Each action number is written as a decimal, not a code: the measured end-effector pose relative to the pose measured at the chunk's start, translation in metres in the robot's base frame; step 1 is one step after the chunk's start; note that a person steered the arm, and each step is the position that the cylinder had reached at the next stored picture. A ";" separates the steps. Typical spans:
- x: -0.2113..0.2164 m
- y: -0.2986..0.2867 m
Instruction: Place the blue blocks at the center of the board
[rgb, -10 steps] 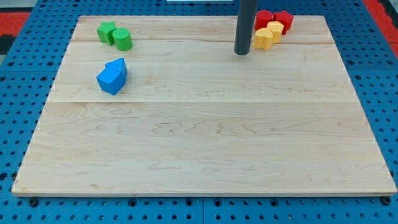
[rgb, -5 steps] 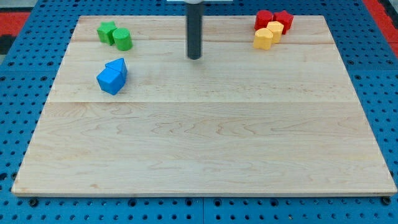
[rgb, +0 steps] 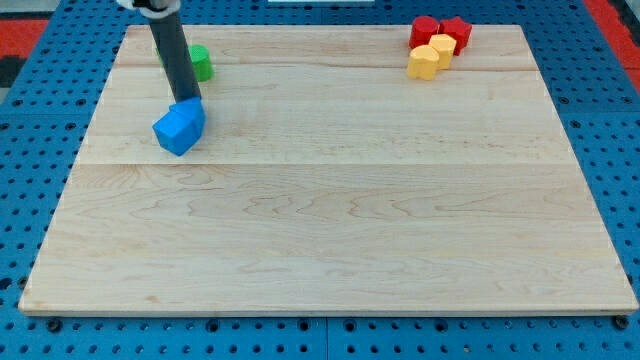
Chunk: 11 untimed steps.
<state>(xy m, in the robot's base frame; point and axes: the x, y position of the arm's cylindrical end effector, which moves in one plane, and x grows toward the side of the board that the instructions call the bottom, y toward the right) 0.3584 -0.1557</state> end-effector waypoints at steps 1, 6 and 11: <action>0.020 0.011; 0.061 -0.058; 0.108 -0.024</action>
